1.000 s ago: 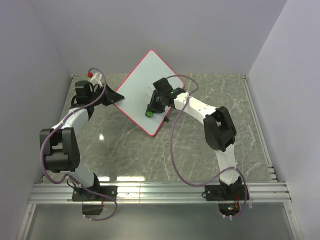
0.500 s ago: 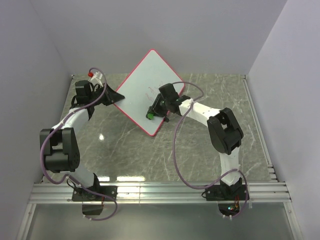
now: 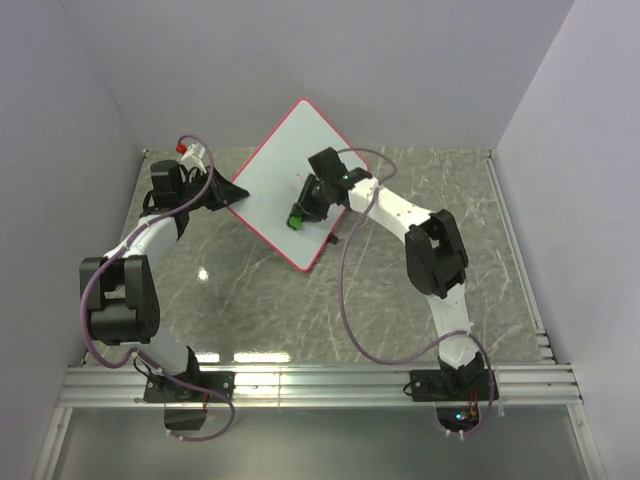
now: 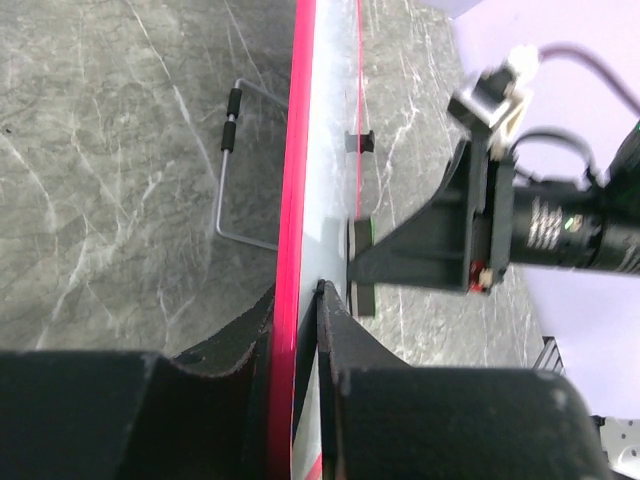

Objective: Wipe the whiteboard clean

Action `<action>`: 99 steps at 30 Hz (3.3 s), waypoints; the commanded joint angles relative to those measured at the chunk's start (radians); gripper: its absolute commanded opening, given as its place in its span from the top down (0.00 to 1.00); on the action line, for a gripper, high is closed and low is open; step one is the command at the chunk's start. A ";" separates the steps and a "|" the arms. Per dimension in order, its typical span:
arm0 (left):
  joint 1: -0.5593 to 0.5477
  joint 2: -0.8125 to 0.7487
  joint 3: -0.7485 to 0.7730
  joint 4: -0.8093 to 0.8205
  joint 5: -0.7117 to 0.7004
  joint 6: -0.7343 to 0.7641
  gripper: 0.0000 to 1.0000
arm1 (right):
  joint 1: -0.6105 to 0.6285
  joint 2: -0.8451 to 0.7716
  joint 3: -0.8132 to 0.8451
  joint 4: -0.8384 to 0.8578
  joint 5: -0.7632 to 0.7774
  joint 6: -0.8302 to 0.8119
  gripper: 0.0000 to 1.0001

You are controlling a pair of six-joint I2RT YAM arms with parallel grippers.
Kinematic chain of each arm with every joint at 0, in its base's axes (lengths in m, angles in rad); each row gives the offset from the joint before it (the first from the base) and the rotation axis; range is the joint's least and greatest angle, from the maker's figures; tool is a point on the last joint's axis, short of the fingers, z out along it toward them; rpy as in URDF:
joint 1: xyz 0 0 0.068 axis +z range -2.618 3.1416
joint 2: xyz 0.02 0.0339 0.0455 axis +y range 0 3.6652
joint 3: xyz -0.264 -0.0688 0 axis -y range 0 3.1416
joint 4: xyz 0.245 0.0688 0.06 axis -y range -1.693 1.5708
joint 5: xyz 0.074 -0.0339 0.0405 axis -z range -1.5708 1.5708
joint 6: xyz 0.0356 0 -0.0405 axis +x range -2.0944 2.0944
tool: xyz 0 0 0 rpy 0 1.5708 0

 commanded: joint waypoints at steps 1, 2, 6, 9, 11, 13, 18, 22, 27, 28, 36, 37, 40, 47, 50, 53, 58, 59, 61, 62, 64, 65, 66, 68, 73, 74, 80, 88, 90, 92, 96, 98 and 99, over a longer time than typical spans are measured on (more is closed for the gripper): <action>-0.090 -0.004 -0.017 -0.060 0.030 0.093 1.00 | 0.036 0.183 0.143 0.037 0.046 -0.011 1.00; -0.090 -0.009 -0.020 -0.064 0.032 0.093 1.00 | 0.035 0.221 0.227 0.023 0.043 -0.007 1.00; -0.106 -0.049 -0.035 -0.096 0.030 0.104 1.00 | 0.012 0.310 0.385 -0.011 0.019 0.028 1.00; -0.115 -0.082 -0.063 -0.118 0.024 0.107 1.00 | -0.011 0.362 0.455 -0.011 0.005 0.068 1.00; -0.118 -0.096 -0.079 -0.116 0.023 0.105 0.99 | -0.025 0.379 0.477 -0.009 -0.006 0.088 1.00; -0.118 -0.112 -0.095 -0.119 0.023 0.102 1.00 | -0.046 0.379 0.462 -0.011 -0.009 0.088 1.00; -0.121 -0.107 -0.083 -0.122 0.021 0.105 1.00 | -0.062 0.301 0.316 -0.023 0.005 0.019 1.00; -0.120 -0.084 -0.063 -0.106 0.024 0.098 1.00 | -0.045 0.202 0.073 0.025 -0.012 -0.014 1.00; -0.120 -0.052 -0.034 -0.098 0.026 0.098 1.00 | 0.006 0.131 -0.110 0.069 -0.032 -0.034 1.00; -0.120 -0.047 -0.030 -0.095 0.026 0.096 1.00 | 0.015 0.107 -0.171 0.083 -0.044 -0.030 1.00; -0.120 -0.034 -0.014 -0.110 0.032 0.107 1.00 | 0.047 0.106 -0.215 0.126 -0.081 0.019 1.00; -0.120 -0.037 -0.015 -0.110 0.032 0.107 1.00 | 0.049 0.120 -0.171 0.121 -0.081 0.019 1.00; -0.120 -0.046 -0.027 -0.103 0.033 0.104 1.00 | 0.043 0.172 -0.007 0.072 -0.072 0.016 1.00; -0.120 -0.072 -0.044 -0.118 0.032 0.107 1.00 | -0.028 0.370 0.481 -0.055 -0.078 0.084 1.00; -0.121 -0.090 -0.053 -0.136 0.029 0.111 1.00 | -0.065 0.395 0.499 -0.017 -0.086 0.149 1.00; -0.123 -0.109 -0.064 -0.152 0.026 0.114 1.00 | -0.097 0.393 0.451 -0.001 -0.078 0.203 1.00; -0.129 -0.130 -0.092 -0.155 0.023 0.113 1.00 | -0.112 0.439 0.550 -0.142 -0.044 0.152 1.00; -0.129 -0.127 -0.093 -0.153 0.024 0.113 1.00 | -0.111 0.435 0.541 -0.156 -0.041 0.132 1.00; -0.129 -0.121 -0.092 -0.147 0.024 0.108 1.00 | -0.106 0.393 0.450 -0.169 -0.037 0.112 1.00; -0.129 -0.121 -0.090 -0.144 0.024 0.107 1.00 | -0.105 0.372 0.404 -0.167 -0.034 0.091 1.00; -0.129 -0.113 -0.081 -0.141 0.026 0.105 1.00 | -0.099 0.324 0.295 -0.141 -0.037 0.072 1.00; -0.129 -0.112 -0.078 -0.142 0.024 0.105 1.00 | -0.091 0.280 0.188 -0.132 -0.038 0.056 1.00; -0.129 -0.107 -0.072 -0.142 0.024 0.107 1.00 | -0.086 0.260 0.143 -0.126 -0.038 0.045 1.00; -0.130 -0.106 -0.069 -0.144 0.021 0.107 1.00 | -0.079 0.217 0.034 -0.124 -0.046 0.019 1.00; -0.130 -0.104 -0.075 -0.132 0.015 0.104 1.00 | -0.050 0.154 -0.121 -0.069 -0.109 0.003 1.00; -0.130 -0.104 -0.076 -0.127 0.015 0.101 1.00 | -0.043 0.145 -0.124 -0.066 -0.122 -0.001 1.00; -0.132 -0.121 -0.093 -0.135 0.006 0.107 1.00 | -0.040 0.218 0.045 -0.064 -0.175 0.034 1.00; -0.132 -0.155 -0.096 -0.213 -0.003 0.131 1.00 | -0.184 0.385 0.345 0.043 -0.241 0.290 1.00; -0.132 -0.169 -0.095 -0.236 -0.006 0.137 1.00 | -0.209 0.402 0.383 0.068 -0.233 0.316 1.00; -0.132 -0.181 -0.096 -0.254 -0.010 0.137 1.00 | -0.236 0.460 0.525 0.034 -0.213 0.319 1.00; -0.136 -0.202 -0.098 -0.288 -0.013 0.140 1.00 | -0.260 0.524 0.638 0.102 -0.222 0.365 1.00; -0.146 -0.224 -0.113 -0.294 -0.020 0.145 1.00 | -0.263 0.522 0.609 0.158 -0.230 0.394 1.00; -0.150 -0.230 -0.119 -0.303 -0.026 0.148 1.00 | -0.261 0.524 0.607 0.187 -0.233 0.397 1.00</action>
